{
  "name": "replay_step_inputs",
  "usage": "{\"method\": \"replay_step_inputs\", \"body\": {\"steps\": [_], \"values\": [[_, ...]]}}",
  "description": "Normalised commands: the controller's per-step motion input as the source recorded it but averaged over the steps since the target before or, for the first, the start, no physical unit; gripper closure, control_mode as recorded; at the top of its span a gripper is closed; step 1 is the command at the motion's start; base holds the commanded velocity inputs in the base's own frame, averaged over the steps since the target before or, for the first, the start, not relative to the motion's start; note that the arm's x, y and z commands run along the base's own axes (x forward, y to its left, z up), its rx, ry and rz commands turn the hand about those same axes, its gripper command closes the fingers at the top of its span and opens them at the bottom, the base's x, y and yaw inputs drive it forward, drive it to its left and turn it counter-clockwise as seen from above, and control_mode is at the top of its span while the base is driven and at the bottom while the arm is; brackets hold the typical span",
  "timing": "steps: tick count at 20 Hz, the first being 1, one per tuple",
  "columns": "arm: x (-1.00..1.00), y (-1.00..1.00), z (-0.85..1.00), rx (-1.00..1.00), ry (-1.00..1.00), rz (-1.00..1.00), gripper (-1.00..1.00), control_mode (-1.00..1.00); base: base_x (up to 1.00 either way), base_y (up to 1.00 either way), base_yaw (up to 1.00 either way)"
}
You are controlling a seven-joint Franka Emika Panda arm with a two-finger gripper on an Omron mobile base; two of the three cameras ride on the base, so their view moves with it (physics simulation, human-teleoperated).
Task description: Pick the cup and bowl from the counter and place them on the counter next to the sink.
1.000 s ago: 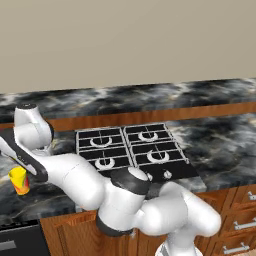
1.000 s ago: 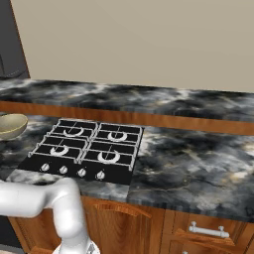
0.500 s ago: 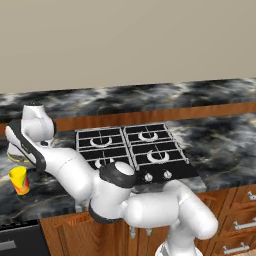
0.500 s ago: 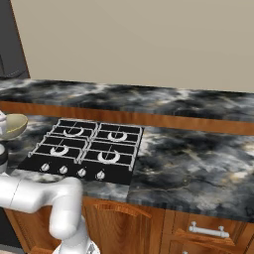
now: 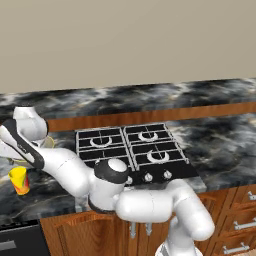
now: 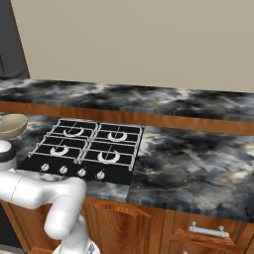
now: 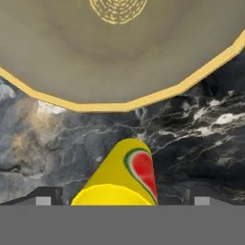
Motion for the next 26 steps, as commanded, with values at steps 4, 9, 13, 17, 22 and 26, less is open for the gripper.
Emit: {"method": "replay_step_inputs", "body": {"steps": [4, 9, 13, 17, 22, 26], "values": [[0.08, 0.33, -0.12, -0.02, 0.04, 0.0, -1.0, -1.0, 0.0, 0.0, 0.0], [0.0, 0.02, -0.01, 0.0, 0.0, 0.0, -1.0, -1.0, 0.0, 0.0, 0.0], [0.0, -0.08, 0.0, 0.0, 0.0, 0.0, -1.0, -1.0, 0.0, 0.0, 0.0], [-0.09, -0.17, -0.01, 0.0, 0.0, 0.0, -1.0, -1.0, 0.0, 0.0, 0.0], [-0.21, -0.18, -0.01, 0.0, 0.0, 0.0, -1.0, -1.0, 0.0, 0.0, 0.0], [-0.24, -0.01, -0.01, 0.0, 0.0, 0.0, -1.0, -1.0, 0.0, 0.0, 0.0]]}}
